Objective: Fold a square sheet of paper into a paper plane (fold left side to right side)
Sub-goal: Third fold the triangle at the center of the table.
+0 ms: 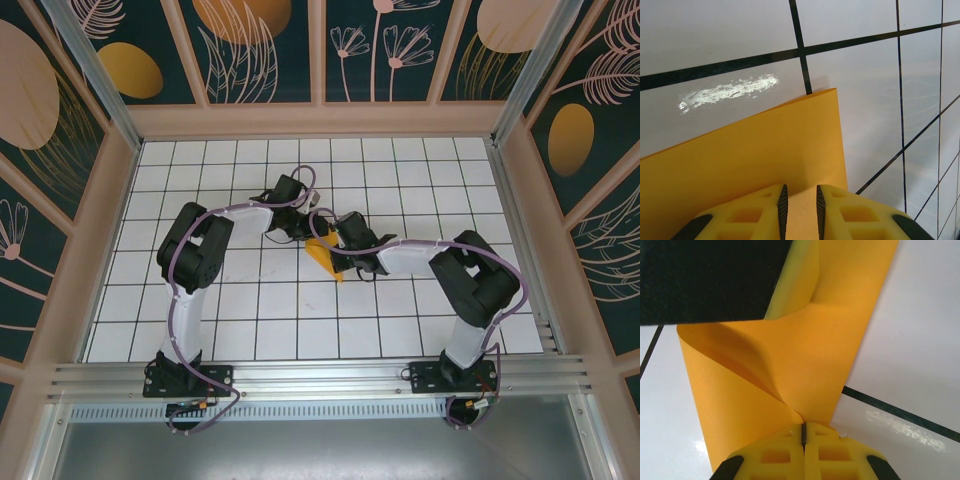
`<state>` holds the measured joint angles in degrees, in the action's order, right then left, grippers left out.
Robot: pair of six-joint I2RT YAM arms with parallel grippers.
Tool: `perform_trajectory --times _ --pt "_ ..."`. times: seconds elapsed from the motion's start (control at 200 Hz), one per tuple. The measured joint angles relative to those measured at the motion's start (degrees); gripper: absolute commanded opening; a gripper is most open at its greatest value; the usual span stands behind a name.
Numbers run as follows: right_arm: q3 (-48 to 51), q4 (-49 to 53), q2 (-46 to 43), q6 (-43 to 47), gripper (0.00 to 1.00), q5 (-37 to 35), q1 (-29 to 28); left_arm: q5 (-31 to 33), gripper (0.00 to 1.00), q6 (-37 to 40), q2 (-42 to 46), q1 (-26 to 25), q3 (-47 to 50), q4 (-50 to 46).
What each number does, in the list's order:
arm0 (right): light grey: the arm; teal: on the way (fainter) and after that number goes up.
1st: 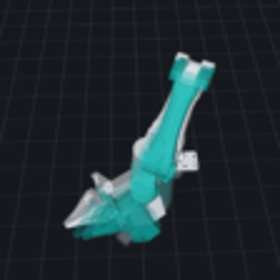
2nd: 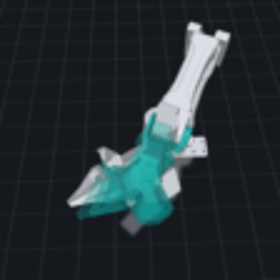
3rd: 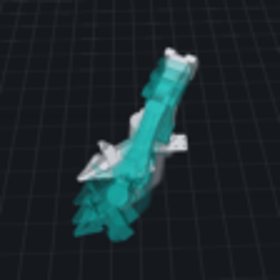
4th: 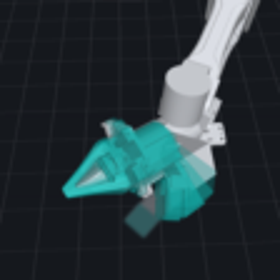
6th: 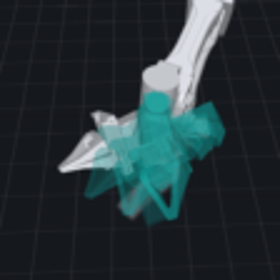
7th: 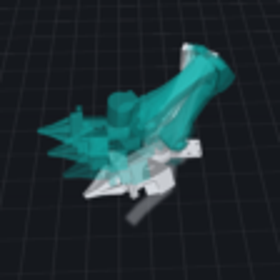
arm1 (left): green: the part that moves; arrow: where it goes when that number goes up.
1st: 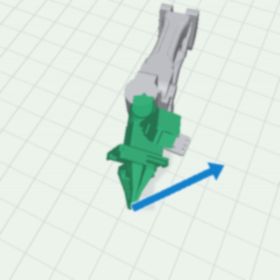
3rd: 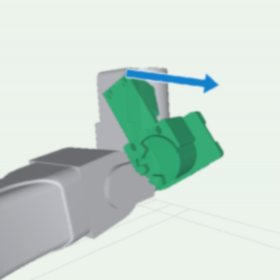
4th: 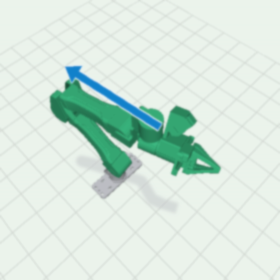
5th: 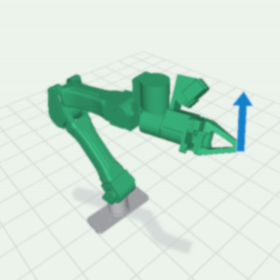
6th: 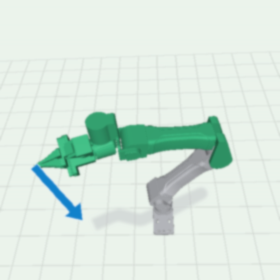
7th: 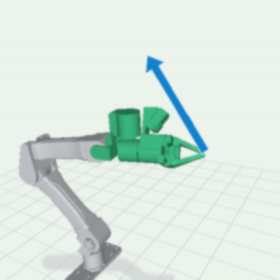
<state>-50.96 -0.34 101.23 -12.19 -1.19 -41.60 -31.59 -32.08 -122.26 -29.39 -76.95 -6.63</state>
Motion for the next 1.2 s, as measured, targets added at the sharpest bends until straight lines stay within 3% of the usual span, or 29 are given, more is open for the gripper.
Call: perform_trajectory --times 0.205,0.57,0.751,0.961,1.201 --pt "-0.39 0.07 0.57 -0.24 0.0 0.0 0.0 0.11 0.27 0.07 0.0 0.0 -0.11 -0.09" --pt "-0.39 0.15 0.68 -0.44 0.0 0.61 0.02 2.16 0.35 2.82 0.07 0.28 -4.55 -6.32" --pt "-0.39 0.13 0.72 -0.44 0.0 0.68 0.07 3.93 0.29 4.31 3.15 1.81 -6.12 -9.4" --pt "-0.39 0.13 0.72 -0.42 0.0 0.68 0.04 2.4 0.28 2.95 13.11 1.97 3.28 -6.69" --pt "-0.39 0.13 0.72 -0.42 0.0 0.66 0.04 -0.94 0.28 -0.9 12.63 -0.35 8.39 -2.6"
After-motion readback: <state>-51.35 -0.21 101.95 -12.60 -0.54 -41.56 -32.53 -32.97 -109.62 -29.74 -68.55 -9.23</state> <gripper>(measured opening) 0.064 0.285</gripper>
